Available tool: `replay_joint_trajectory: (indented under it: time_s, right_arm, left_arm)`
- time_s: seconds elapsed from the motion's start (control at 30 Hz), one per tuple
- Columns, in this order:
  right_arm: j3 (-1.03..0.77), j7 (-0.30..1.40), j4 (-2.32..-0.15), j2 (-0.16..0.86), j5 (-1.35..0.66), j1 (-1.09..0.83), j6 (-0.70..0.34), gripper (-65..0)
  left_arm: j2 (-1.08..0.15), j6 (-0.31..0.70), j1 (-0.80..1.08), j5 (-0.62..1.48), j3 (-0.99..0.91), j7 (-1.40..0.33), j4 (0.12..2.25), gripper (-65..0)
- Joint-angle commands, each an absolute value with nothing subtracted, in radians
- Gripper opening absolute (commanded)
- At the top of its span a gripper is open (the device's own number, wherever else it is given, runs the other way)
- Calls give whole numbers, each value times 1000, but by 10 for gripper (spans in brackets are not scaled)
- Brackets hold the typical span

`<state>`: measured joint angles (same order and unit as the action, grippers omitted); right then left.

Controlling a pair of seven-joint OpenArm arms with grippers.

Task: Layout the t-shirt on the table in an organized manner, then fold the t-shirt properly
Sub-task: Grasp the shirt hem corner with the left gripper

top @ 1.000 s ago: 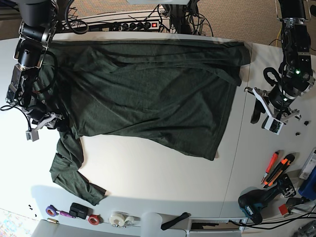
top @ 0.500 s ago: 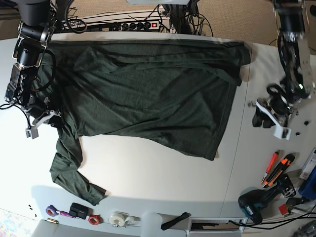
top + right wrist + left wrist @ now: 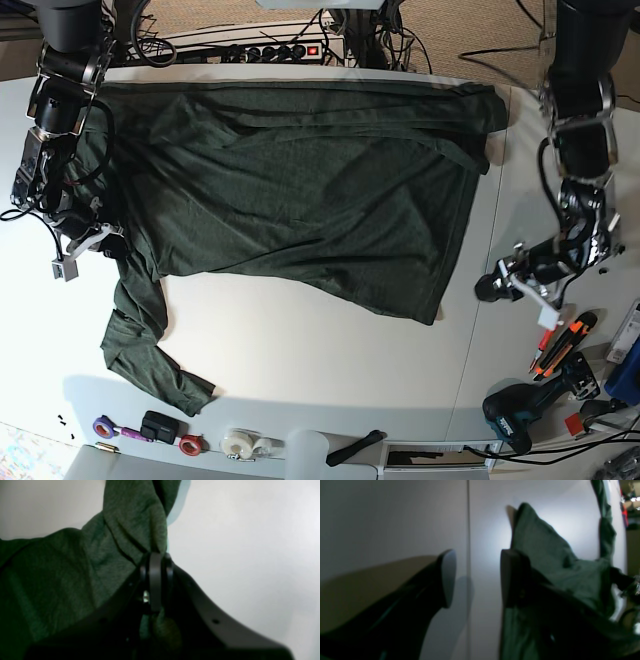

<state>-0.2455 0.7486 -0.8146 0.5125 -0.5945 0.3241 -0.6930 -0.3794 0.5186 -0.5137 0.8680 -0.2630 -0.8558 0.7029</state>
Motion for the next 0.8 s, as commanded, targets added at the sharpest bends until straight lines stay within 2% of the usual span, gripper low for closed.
replay_joint_trajectory:
  time_s: [0.0, 0.17, 0.4, 0.6, 0.77]
  right_arm:
    - [-244, 787, -817, 526, -566, 329, -698, -650]
    - [-244, 794, -817, 526, -568, 329, -698, -650]
    - [-244, 794, -817, 526, -568, 329, -698, -650]
    - [-244, 798, -817, 526, -569, 329, -698, -650]
    - [-244, 801, -817, 526, -569, 329, -698, -650]
  left_arm:
    - [-386, 525, -566, 880, -264, -838, 680, -354]
    - [-337, 517, -629, 826, -264, -820, 534, -354]
    - [-254, 518, -622, 812, -255, -859, 485, -354]
    - [-233, 511, -620, 807, -79, -857, 485, -354]
    - [-234, 463, -621, 731, 76, -811, 498, -354]
